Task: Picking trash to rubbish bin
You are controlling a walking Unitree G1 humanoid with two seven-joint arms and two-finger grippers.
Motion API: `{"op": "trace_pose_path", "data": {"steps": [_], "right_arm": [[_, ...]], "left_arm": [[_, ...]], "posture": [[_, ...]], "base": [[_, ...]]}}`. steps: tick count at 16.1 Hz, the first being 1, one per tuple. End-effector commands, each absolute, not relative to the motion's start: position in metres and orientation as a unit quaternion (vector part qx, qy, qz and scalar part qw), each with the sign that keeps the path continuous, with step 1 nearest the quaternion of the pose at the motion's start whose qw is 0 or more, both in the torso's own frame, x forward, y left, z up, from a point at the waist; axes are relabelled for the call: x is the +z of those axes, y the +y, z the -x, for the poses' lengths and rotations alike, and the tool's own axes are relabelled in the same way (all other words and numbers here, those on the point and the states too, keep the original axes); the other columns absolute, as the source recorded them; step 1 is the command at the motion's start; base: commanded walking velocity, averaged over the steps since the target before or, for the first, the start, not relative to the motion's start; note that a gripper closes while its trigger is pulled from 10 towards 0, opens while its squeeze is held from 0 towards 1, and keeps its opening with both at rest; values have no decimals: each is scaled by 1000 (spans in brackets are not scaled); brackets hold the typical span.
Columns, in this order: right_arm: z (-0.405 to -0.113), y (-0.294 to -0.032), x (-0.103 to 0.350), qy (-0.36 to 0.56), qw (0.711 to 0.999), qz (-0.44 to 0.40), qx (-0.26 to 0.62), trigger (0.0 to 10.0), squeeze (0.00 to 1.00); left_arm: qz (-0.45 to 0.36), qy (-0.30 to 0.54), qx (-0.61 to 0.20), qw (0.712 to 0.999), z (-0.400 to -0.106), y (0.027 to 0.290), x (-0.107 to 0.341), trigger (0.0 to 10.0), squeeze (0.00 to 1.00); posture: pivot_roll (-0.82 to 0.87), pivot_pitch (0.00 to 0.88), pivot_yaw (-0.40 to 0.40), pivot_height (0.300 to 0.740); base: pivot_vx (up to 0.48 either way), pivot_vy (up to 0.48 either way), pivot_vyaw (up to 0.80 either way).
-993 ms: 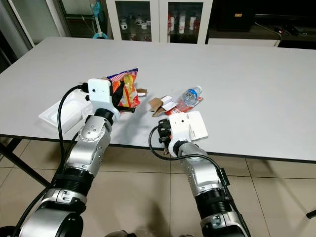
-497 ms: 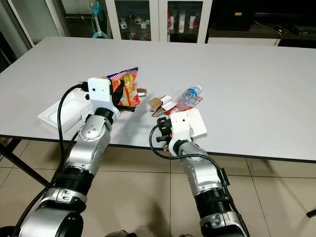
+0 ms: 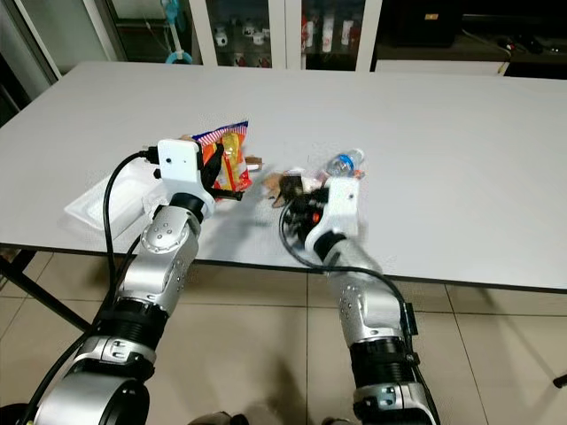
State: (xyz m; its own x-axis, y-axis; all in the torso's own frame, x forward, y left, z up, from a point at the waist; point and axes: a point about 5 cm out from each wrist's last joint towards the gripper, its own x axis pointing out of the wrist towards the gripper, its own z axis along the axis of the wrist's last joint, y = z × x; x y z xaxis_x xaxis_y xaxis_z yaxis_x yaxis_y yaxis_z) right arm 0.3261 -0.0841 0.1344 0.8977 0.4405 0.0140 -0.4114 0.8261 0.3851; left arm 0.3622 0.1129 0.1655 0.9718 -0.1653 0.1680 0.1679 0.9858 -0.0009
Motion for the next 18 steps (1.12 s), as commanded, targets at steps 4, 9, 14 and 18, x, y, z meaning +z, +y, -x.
{"op": "trace_pose_path", "data": {"steps": [4, 9, 14, 18], "right_arm": [[-327, -90, 171, -63, 931, -275, 231, 10000, 0], [-331, -114, 184, -122, 898, -381, 183, 10000, 0], [-330, -125, 196, -160, 857, -457, 178, 10000, 0], [-332, -130, 200, -166, 822, -516, 173, 10000, 0]], "left_arm": [[17, -89, -93, 992, -364, 110, 170, 10000, 0], [22, -91, -97, 991, -363, 107, 170, 10000, 0], [26, -97, -99, 990, -363, 105, 172, 10000, 0], [25, -100, -101, 990, -362, 101, 171, 10000, 0]], "posture": [[-33, 14, 66, 740], [-38, 0, 72, 740], [-41, 0, 73, 740], [-41, 0, 65, 740]], "base": [[0, 0, 0], [0, 0, 0], [0, 0, 0], [0, 0, 0]]}}
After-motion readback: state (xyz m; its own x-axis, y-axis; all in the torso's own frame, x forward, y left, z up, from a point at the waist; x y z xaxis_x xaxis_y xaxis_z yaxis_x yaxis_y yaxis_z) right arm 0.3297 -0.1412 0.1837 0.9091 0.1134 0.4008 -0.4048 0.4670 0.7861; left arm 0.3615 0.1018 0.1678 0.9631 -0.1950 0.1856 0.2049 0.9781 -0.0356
